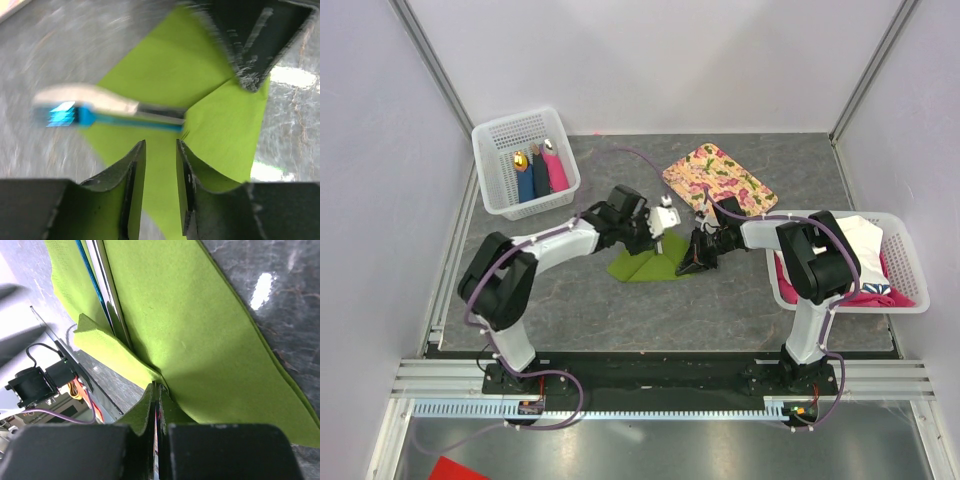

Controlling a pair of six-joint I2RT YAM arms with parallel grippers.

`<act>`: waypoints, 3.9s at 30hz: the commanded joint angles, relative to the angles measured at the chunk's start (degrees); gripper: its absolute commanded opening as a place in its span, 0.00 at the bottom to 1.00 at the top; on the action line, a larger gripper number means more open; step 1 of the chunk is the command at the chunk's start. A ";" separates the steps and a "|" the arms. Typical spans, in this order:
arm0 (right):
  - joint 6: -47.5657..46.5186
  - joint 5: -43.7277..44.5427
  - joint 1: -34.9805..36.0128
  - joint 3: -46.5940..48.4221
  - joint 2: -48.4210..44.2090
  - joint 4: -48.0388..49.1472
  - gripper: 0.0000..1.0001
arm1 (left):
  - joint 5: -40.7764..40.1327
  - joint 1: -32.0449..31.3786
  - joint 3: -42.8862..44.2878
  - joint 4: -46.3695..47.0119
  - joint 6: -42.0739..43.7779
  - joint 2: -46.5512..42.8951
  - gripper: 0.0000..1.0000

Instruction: Place the utensils on the paper napkin and roll it up

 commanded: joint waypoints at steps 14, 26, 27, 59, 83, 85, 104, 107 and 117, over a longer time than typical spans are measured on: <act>-0.39 6.01 0.14 0.24 -1.06 -1.41 0.00 | 23.68 6.91 -5.27 -3.36 -48.65 -9.59 0.25; -0.30 6.18 0.22 0.76 -0.53 -1.77 0.00 | 17.90 6.11 -4.23 -0.89 -53.50 -1.14 0.12; -0.30 6.09 0.22 0.85 -0.44 -1.94 0.00 | 17.27 6.11 -3.96 -1.24 -53.50 0.08 0.11; -3.12 2.58 5.85 3.23 -6.33 -2.29 0.02 | 10.85 8.84 -1.85 -5.90 -52.88 6.60 0.05; -7.94 5.74 1.81 4.28 1.23 -6.86 0.00 | 10.68 10.07 -2.29 -6.43 -53.23 7.56 0.04; -9.00 6.09 1.28 3.93 0.97 -7.56 0.00 | 10.68 10.07 -2.29 -6.34 -53.32 7.56 0.04; -18.85 6.28 -4.35 3.05 -3.51 -16.97 0.01 | 11.11 9.98 -2.11 -6.34 -53.41 7.65 0.03; -15.86 0.92 -3.38 5.24 -4.40 -15.92 0.03 | 11.20 10.07 -2.03 -6.34 -53.32 7.21 0.03; -9.09 -0.23 4.00 7.36 -3.70 -7.84 0.05 | 11.29 10.07 -2.11 -6.34 -52.79 6.60 0.04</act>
